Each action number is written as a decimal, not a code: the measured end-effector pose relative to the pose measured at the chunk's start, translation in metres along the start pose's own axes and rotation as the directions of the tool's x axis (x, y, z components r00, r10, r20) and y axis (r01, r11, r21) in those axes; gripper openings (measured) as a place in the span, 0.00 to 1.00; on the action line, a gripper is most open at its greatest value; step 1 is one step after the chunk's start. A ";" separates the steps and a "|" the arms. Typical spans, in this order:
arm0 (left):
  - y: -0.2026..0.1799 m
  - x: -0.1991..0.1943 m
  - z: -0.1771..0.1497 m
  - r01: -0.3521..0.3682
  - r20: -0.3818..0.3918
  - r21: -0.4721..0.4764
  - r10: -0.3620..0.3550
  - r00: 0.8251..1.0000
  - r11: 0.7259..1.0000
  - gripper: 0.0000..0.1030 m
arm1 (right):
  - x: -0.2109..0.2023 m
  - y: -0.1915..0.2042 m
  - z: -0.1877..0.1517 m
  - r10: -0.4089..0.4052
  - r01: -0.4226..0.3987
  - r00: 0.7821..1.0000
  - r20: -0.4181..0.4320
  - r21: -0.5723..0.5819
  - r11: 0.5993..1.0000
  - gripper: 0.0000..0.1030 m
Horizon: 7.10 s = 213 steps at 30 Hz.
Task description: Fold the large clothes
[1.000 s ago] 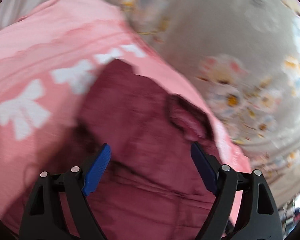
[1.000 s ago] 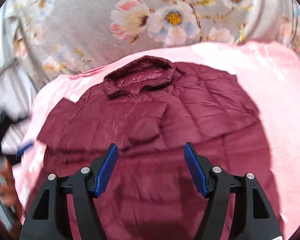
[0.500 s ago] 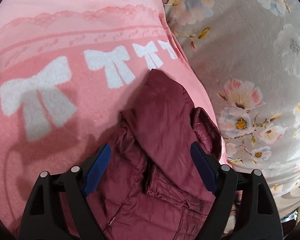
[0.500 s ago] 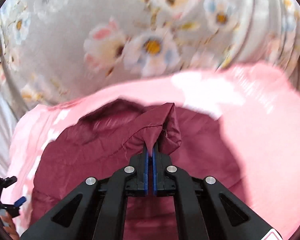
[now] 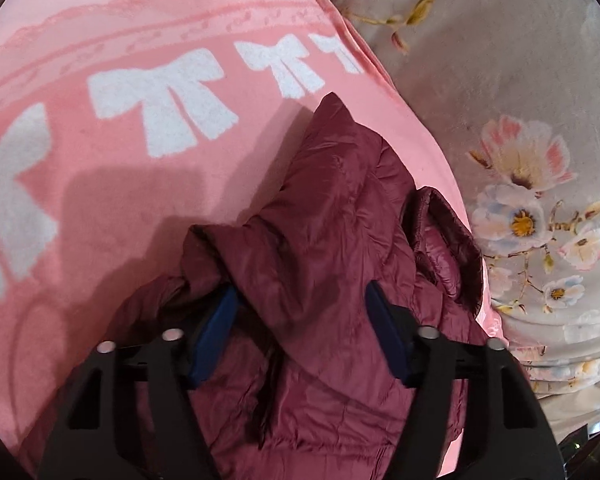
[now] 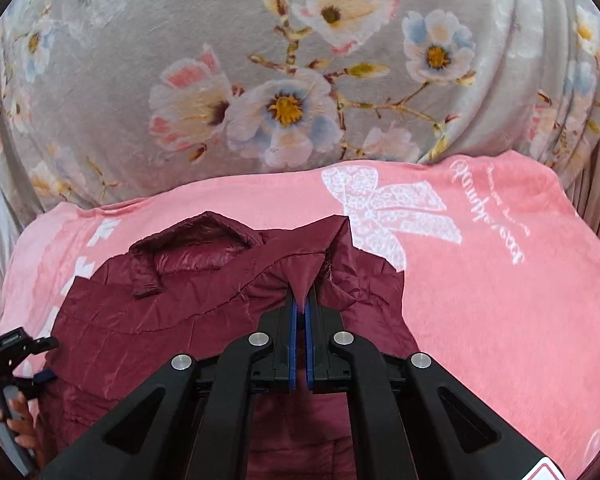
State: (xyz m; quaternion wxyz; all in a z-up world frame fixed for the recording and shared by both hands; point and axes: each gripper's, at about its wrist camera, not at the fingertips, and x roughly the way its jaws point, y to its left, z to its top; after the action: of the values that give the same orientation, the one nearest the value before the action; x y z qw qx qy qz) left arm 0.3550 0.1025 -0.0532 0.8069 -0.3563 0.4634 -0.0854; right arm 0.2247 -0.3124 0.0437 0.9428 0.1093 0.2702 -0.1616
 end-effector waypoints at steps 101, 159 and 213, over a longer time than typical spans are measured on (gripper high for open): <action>-0.112 0.126 -0.008 0.009 -0.141 0.237 0.026 0.990 0.971 0.08 | 0.132 0.025 -0.034 0.296 -0.234 0.933 -0.204 0.279 0.931 0.07; -0.154 0.085 0.043 0.109 -0.040 0.254 -0.103 0.994 0.961 0.00 | 0.224 0.018 -0.021 0.203 -0.156 0.941 -0.272 0.187 0.970 0.02; -0.128 0.125 -0.008 -0.098 0.077 0.416 0.072 0.994 0.904 0.02 | 0.182 0.029 -0.036 0.186 -0.167 0.950 -0.249 0.098 0.981 0.11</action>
State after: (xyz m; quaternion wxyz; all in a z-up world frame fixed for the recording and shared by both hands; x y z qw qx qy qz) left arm 0.4426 -0.0542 -0.0581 0.8810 -0.1565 0.4250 -0.1372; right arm 0.3640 -0.3193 -0.0821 0.9056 0.1886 0.3731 -0.0712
